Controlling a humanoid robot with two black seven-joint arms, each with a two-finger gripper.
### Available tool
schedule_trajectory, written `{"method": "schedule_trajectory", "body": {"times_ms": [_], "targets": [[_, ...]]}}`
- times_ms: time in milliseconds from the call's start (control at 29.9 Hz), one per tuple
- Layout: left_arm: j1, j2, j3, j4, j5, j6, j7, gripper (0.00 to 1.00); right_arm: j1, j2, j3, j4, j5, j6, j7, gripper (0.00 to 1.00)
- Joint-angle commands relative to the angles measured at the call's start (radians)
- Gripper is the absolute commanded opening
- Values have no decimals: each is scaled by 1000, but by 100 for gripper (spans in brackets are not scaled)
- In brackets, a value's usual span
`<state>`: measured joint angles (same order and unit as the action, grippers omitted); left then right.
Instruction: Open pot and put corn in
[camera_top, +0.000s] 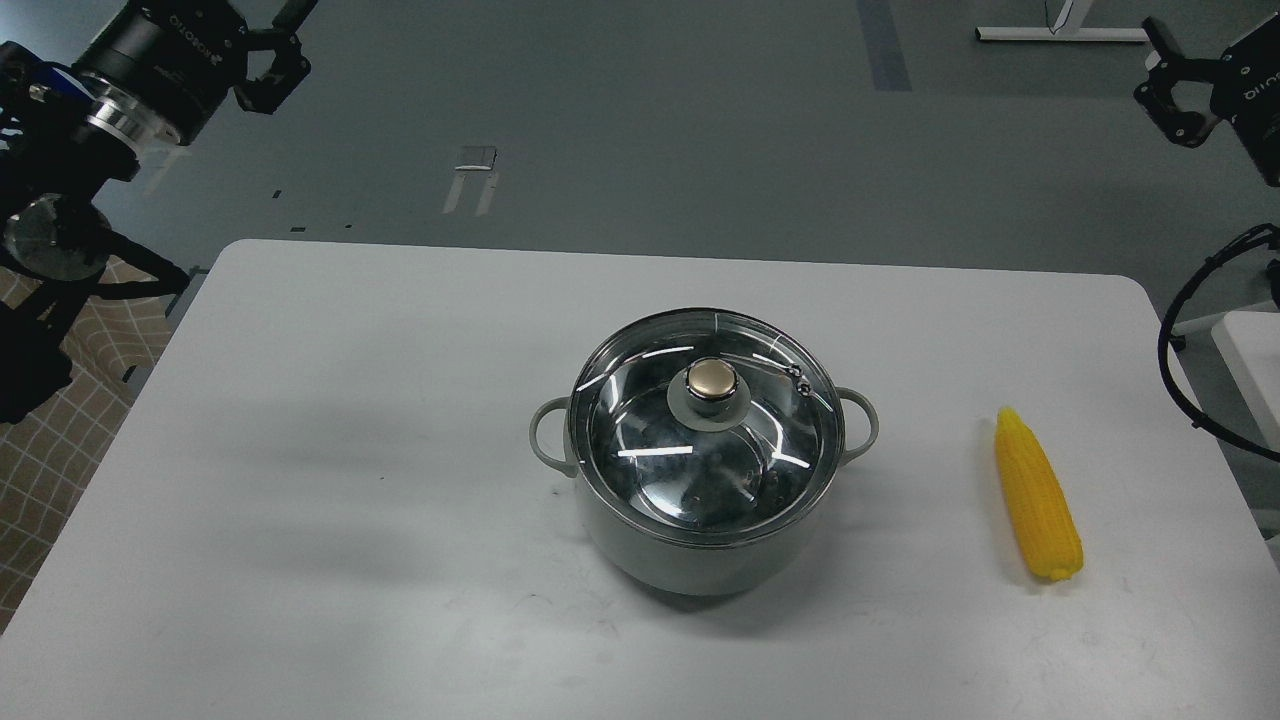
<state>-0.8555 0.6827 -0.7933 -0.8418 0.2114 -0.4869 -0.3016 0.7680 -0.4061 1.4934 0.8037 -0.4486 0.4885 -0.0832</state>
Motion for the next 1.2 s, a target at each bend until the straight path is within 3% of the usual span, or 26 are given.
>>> {"method": "schedule_trajectory", "body": {"times_ms": [0, 736, 936, 1070, 1170], "targets": [[-3, 1, 2, -3, -1, -2, -1, 98, 1, 0, 1, 5, -4, 0, 0, 100], [12, 3, 9, 21, 2, -2, -2, 98, -18, -33, 57, 8, 11, 0, 0, 100], [52, 98, 13, -89, 68, -2, -31, 97, -91, -31, 70, 69, 11, 0, 3, 100], [53, 176, 6, -245, 343, -2, -44, 91, -139, -19, 148, 107, 13, 0, 60, 100], [53, 178, 8, -336, 582, 82, -44, 88, -144, -19, 185, 108, 14, 0, 68, 100]]}}
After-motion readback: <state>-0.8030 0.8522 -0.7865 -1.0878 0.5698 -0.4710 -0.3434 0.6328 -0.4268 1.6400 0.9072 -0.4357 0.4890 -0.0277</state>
